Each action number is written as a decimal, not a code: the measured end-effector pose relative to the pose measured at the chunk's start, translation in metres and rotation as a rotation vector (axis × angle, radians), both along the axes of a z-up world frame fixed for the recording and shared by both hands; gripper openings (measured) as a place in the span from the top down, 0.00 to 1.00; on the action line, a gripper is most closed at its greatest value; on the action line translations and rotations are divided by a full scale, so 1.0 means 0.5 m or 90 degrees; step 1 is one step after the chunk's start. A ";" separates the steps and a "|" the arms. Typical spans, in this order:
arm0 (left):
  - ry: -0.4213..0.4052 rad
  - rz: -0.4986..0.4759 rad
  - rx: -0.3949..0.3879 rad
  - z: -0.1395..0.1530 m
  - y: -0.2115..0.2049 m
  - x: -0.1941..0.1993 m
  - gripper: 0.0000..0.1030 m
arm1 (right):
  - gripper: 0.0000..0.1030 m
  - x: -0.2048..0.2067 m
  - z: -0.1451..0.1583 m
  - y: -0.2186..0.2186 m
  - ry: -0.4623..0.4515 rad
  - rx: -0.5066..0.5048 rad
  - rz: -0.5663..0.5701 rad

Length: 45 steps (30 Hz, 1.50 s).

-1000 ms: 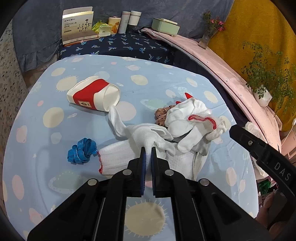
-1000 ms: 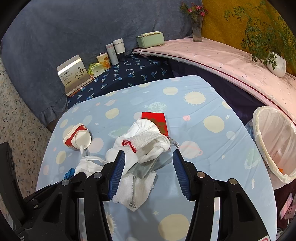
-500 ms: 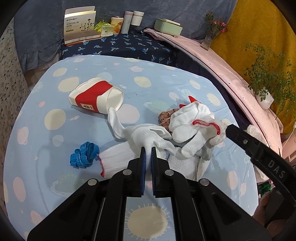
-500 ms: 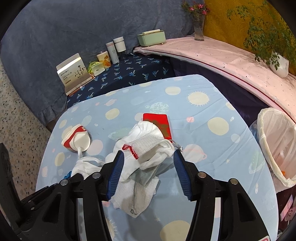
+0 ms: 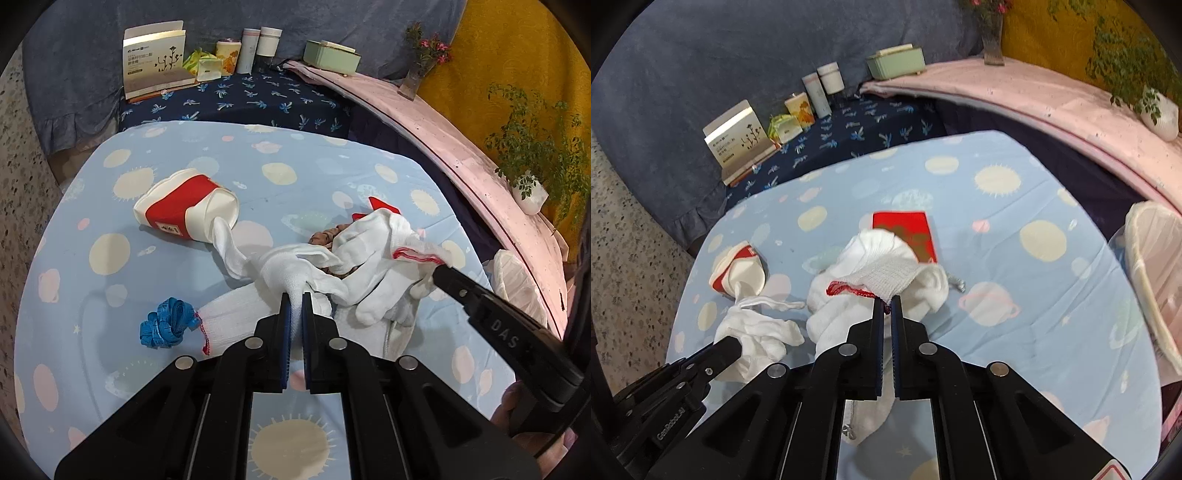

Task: Collect trash
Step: 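Carry both white gloves over the wastebasket with both grippers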

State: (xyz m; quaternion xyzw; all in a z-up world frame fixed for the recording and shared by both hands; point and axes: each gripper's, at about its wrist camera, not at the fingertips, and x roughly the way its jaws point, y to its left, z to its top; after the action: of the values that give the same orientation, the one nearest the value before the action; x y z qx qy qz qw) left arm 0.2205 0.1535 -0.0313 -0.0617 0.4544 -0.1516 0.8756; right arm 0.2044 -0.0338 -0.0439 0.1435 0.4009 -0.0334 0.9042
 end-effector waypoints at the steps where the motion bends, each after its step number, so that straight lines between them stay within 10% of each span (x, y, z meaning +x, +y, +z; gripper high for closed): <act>1: -0.002 -0.001 0.000 0.004 -0.005 -0.001 0.95 | 0.97 -0.007 0.012 -0.004 -0.009 -0.001 0.000; 22: -0.070 -0.103 0.018 0.112 -0.214 -0.075 0.95 | 0.97 -0.169 0.185 -0.225 -0.140 -0.005 -0.107; 45: -0.080 -0.271 0.034 0.117 -0.537 -0.147 0.95 | 0.97 -0.299 0.157 -0.515 -0.141 -0.003 -0.270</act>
State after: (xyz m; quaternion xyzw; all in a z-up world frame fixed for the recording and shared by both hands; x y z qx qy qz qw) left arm 0.1469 -0.1150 0.0269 0.0683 0.4054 -0.3248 0.8518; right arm 0.0549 -0.2914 0.0345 0.2252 0.2597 -0.2076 0.9158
